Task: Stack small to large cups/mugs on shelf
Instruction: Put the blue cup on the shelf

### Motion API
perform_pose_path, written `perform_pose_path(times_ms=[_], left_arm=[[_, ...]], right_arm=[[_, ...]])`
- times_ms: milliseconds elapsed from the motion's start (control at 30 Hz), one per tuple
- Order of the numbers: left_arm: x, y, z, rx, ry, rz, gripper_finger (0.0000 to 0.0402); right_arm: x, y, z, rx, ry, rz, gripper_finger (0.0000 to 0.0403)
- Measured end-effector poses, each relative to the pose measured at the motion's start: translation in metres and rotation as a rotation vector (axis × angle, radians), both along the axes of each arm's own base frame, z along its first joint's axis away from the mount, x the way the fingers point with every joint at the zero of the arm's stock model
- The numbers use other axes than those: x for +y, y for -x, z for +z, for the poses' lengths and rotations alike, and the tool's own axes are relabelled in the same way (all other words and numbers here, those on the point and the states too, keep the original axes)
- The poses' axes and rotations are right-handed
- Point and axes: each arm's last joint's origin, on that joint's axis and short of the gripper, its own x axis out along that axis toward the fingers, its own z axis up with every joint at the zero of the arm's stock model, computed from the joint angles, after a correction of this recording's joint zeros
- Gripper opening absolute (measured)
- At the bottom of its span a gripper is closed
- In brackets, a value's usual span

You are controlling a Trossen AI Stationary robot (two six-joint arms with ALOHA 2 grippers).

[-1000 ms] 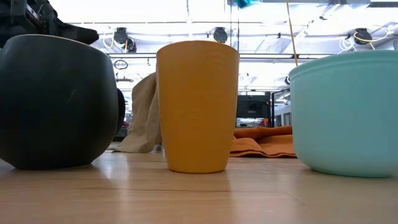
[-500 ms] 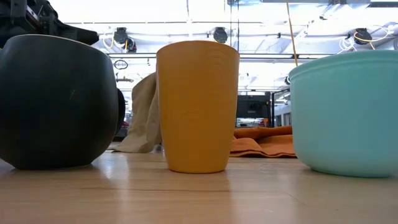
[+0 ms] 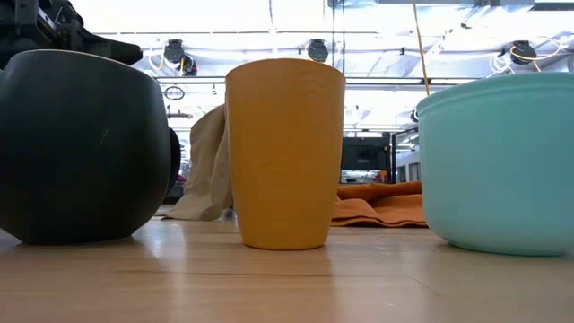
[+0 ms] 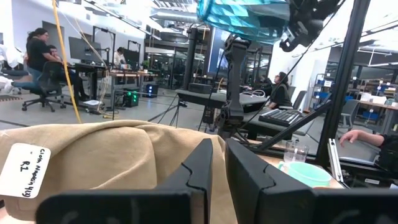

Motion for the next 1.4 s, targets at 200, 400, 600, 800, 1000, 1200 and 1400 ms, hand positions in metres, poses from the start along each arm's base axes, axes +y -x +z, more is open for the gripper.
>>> perform_pose_path(times_ms=[200,400,600,800,1000,1200,1400], left_arm=[[0.000,0.000,0.000,0.000,0.003,-0.001,0.0047],[0.000,0.000,0.000,0.002,0.003,-0.001,0.0047],[0.000,0.000,-0.001,0.008,0.002,-0.001,0.0047],[0.000,0.000,-0.002,0.022,0.002,-0.001,0.0047],[0.000,-0.001,-0.004,0.046,0.005,-0.001,0.0047],[0.000,-0.001,-0.004,0.046,0.002,-0.001,0.0047],[0.000,-0.001,-0.004,0.046,0.003,-0.001,0.0047]], right_arm=[[0.009,-0.019,0.003,0.031,0.019,-0.009,0.0000],[0.008,-0.020,0.007,0.052,0.032,-0.013,0.0000],[0.008,-0.016,0.011,0.066,0.042,-0.006,0.0000],[0.006,-0.012,0.025,0.049,0.031,-0.006,0.0000],[-0.002,0.000,0.040,0.005,0.002,-0.009,0.0000],[-0.008,0.007,0.047,-0.027,-0.018,-0.008,0.0000],[-0.002,0.010,0.045,-0.037,-0.025,0.017,0.0000]])
